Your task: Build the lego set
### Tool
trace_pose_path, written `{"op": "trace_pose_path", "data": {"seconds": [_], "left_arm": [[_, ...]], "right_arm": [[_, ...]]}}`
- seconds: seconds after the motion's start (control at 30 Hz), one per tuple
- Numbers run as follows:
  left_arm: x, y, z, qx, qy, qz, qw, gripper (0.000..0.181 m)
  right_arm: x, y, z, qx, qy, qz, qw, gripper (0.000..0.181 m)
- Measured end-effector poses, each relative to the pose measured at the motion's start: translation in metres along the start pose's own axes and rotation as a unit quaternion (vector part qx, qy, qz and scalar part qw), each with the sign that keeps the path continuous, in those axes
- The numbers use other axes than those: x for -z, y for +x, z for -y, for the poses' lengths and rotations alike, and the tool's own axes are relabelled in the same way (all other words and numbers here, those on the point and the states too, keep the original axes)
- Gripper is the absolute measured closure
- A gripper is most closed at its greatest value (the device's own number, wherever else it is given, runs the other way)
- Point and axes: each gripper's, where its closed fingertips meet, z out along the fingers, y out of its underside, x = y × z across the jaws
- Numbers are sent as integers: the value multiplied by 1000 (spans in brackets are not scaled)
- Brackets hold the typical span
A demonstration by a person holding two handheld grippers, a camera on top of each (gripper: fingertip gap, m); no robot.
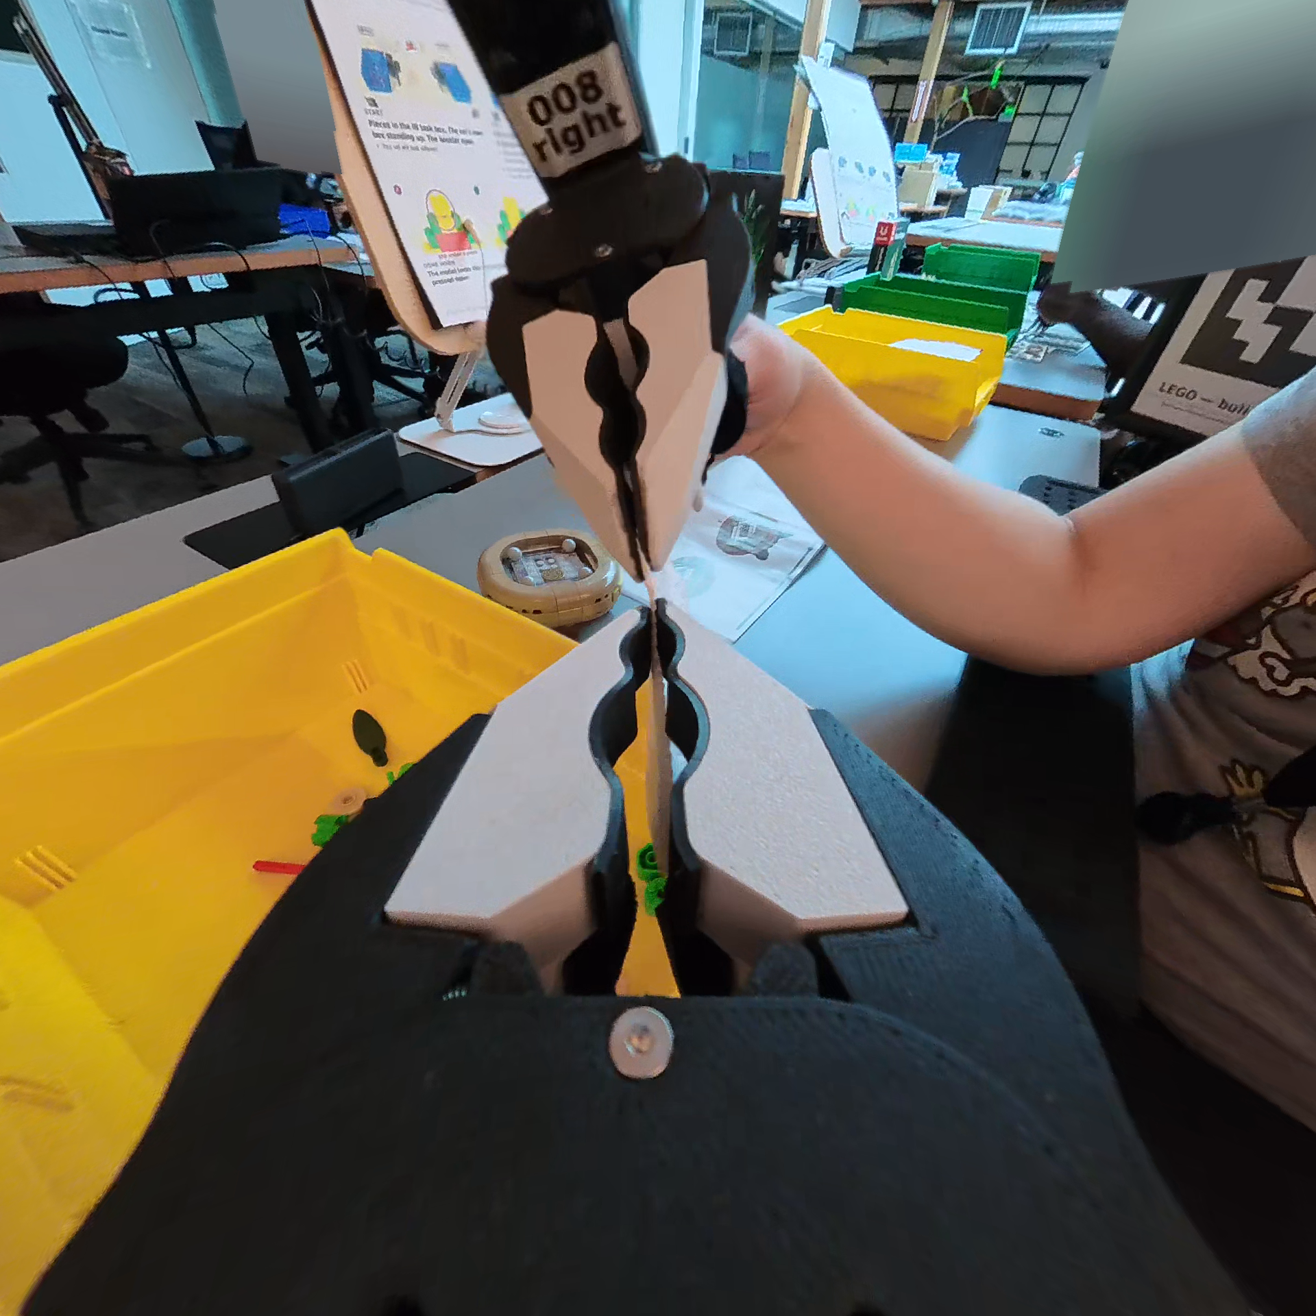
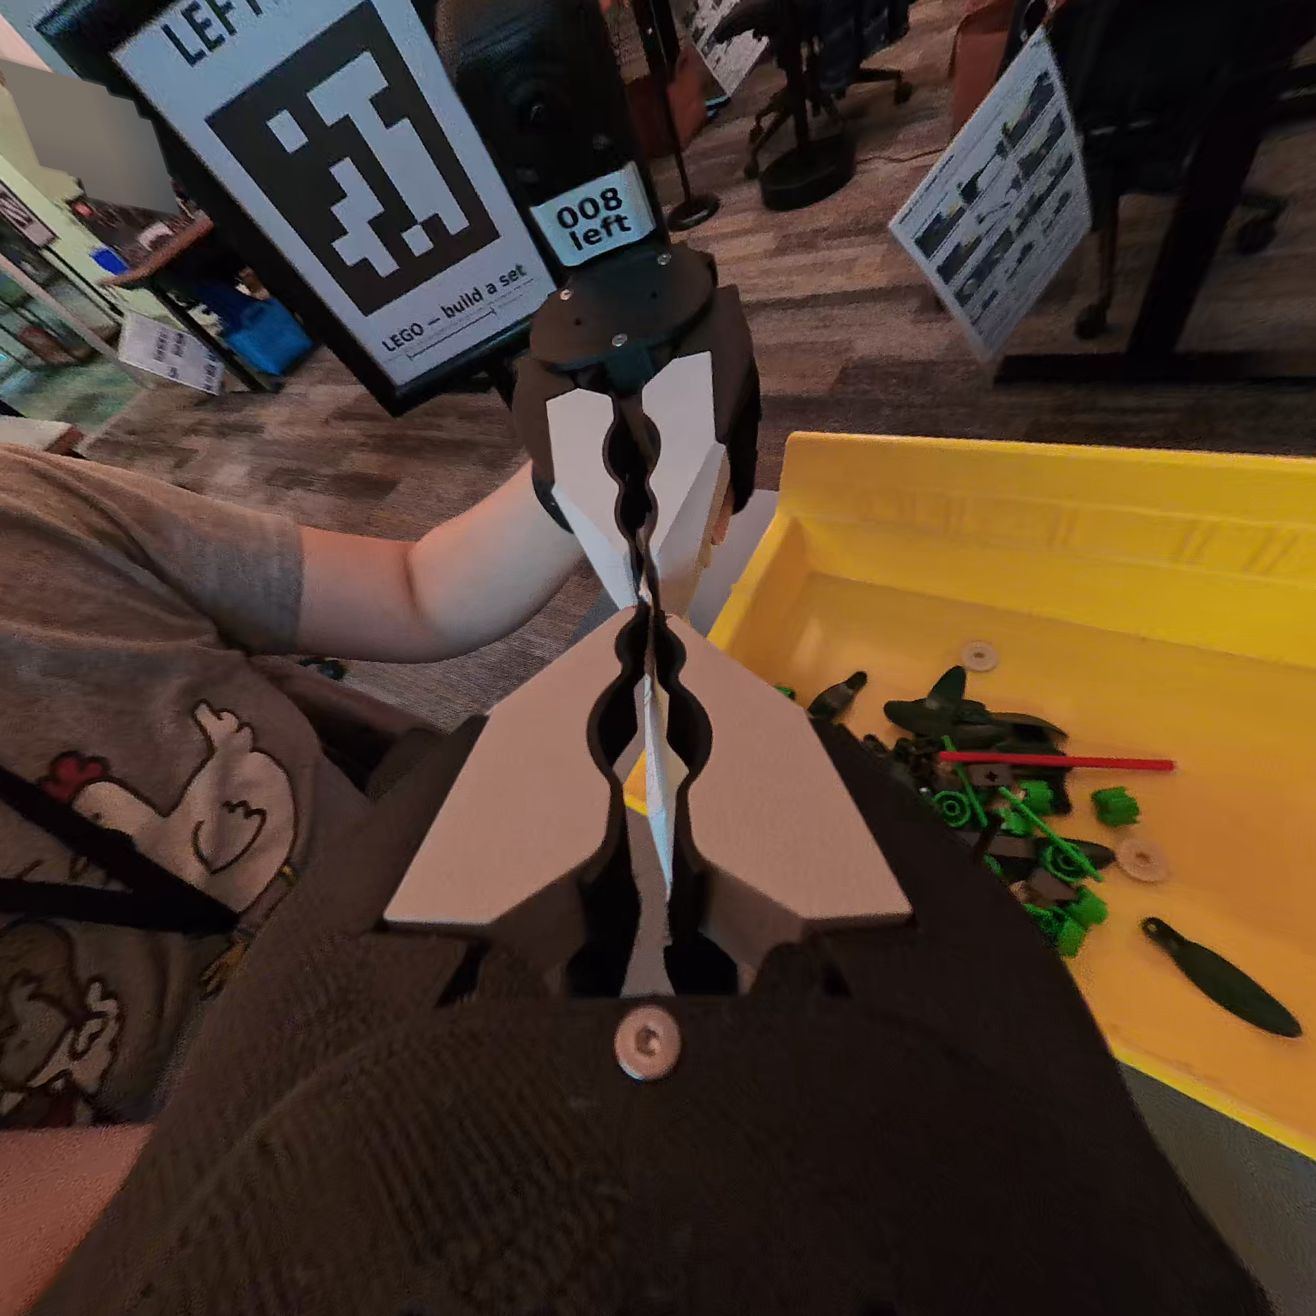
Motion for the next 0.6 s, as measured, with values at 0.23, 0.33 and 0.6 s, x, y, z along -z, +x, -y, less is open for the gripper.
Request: {"op": "trace_pose_path", "data": {"seconds": [0.23,0.33,0.6], "left_arm": [[-2,-2,0,10,11,-3,1000,181],[-2,-8,1,7,12,25,1000,177],[-2,-7,0,-9,-5,30,999,181]], "right_arm": [[-3,3,-4,-1,-7,-9,1000,181],[-2,7,-5,-8,-10,-20,1000,181],[-3,9,-6,-14,-6,-33,999,181]]}}
